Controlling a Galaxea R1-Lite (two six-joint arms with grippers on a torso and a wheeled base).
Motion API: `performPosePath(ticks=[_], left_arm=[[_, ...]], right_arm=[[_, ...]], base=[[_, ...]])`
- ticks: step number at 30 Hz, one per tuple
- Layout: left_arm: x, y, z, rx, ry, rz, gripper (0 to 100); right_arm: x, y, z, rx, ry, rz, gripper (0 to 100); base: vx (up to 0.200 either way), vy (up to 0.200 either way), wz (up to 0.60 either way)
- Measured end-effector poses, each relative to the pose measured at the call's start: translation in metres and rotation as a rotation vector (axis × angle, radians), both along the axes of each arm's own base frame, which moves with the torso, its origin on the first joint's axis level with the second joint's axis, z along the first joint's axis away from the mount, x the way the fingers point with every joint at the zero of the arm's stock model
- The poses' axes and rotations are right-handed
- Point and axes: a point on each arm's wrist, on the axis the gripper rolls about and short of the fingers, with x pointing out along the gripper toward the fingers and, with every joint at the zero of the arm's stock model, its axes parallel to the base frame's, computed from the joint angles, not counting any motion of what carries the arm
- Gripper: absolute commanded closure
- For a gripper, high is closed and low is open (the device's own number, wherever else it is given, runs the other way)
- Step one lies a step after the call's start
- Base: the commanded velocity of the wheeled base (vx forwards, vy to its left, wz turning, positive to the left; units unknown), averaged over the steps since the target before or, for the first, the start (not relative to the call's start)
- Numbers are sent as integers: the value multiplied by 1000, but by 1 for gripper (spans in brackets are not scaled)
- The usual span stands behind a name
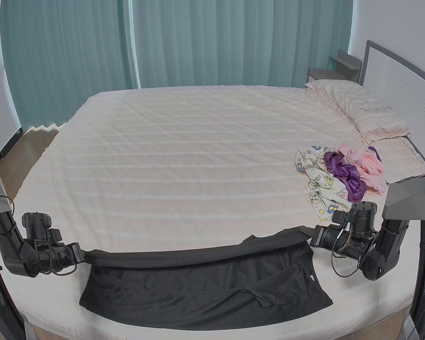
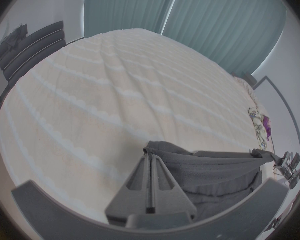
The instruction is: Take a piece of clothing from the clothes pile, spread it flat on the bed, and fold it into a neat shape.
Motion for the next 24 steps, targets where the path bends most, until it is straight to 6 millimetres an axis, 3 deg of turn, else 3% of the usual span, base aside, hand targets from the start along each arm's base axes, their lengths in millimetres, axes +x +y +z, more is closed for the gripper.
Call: performPosePath(ticks=[7,17,18,19,24], left_arm=[[-15,-2,-13,13,80,-25,100],[-27,-6,-35,-2,167,-38,100],[-27,-6,-37,-3,169,-39,100],[-28,-6,-38,-3,173,-40,0],[-34,-8,-41,-2,173,-42,0]], right_arm=[[-20,-4,-15,-36,30,30,100],[-32,-6,-35,-57,97,38,100],[-33,-6,-37,-59,105,39,0],[-34,-7,-38,-61,110,39,0],[-39,-8,-44,-66,143,39,0]], base=[[0,0,0],[0,0,0],[0,0,0],[0,0,0],[0,0,0]])
